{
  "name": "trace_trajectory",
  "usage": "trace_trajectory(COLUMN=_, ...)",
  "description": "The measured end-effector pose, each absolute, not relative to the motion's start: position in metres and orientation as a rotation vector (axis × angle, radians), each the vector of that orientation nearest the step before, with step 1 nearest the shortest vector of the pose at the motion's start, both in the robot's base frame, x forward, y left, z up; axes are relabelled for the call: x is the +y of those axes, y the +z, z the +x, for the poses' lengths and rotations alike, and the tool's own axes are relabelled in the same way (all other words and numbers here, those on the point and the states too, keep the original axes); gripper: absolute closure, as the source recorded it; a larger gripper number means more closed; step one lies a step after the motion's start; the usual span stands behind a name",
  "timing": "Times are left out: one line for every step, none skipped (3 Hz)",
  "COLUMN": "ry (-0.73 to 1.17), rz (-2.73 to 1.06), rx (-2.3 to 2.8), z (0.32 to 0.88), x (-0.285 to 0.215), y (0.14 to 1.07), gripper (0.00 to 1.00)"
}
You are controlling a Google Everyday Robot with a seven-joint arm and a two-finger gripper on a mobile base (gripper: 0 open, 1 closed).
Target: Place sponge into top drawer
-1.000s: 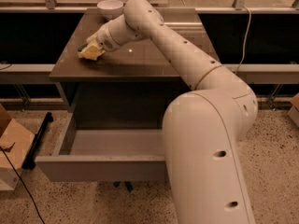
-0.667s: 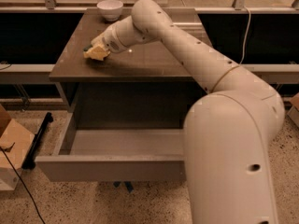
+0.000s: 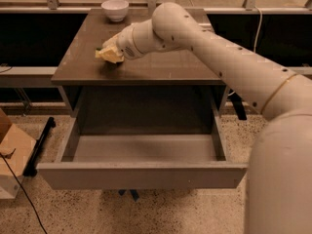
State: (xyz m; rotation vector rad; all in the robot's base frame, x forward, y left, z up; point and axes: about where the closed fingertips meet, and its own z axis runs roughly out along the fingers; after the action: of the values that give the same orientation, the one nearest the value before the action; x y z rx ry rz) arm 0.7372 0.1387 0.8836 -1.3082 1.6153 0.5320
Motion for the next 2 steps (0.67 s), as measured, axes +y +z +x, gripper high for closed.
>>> trace_trajectory(ry=0.540, rz=-1.271, rx=1.575, z=0.708, x=0.114, y=0.900, gripper=1.00)
trace_trajectory(ry=0.565, rz=-1.201, rx=1.531, z=0.661, x=0.095, y=0.918, gripper=1.00)
